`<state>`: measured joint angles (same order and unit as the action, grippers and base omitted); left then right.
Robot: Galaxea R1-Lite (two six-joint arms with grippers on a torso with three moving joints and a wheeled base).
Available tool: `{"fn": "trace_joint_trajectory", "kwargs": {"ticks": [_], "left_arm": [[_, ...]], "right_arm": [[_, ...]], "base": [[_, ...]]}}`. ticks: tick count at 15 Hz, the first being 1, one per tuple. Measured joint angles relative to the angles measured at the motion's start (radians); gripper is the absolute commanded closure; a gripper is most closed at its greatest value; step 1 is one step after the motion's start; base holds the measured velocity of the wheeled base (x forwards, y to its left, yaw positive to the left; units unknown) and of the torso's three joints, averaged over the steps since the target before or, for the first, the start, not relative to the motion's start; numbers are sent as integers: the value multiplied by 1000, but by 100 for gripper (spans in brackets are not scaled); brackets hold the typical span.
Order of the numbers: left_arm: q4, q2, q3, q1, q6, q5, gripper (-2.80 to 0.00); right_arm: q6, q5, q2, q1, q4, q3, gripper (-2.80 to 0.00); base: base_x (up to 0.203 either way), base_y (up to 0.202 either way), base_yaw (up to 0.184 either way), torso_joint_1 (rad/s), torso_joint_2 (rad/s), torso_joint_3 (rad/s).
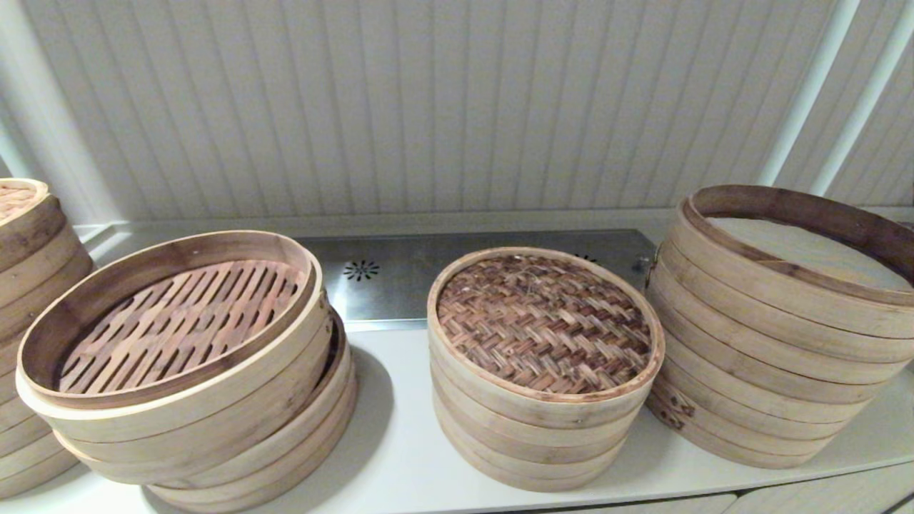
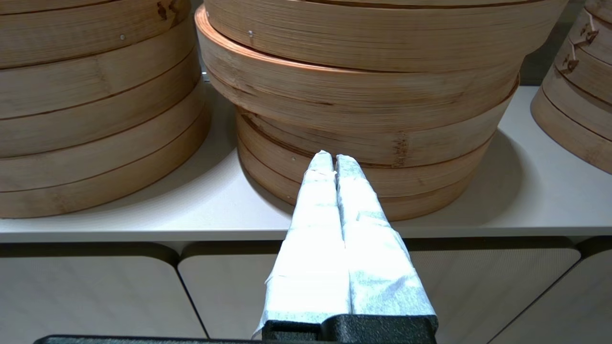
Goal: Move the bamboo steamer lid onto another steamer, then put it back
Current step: Pick up the steamer
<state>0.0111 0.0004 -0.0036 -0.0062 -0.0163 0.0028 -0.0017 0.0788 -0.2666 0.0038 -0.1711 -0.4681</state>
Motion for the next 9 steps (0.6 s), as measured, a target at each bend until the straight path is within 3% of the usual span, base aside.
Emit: {"fn": "trace_joint_trajectory", "kwargs": {"ticks": [4, 9], "left_arm": [[0, 0, 0, 0, 0, 0, 0], [1, 0, 0, 0, 0, 0, 0]], "right_arm": [[31, 122, -415, 34, -22, -369, 0], [172, 145, -908, 259, -26, -751, 0]], "base": [[0, 0, 0, 0, 0, 0], [0, 0, 0, 0, 0, 0]]}}
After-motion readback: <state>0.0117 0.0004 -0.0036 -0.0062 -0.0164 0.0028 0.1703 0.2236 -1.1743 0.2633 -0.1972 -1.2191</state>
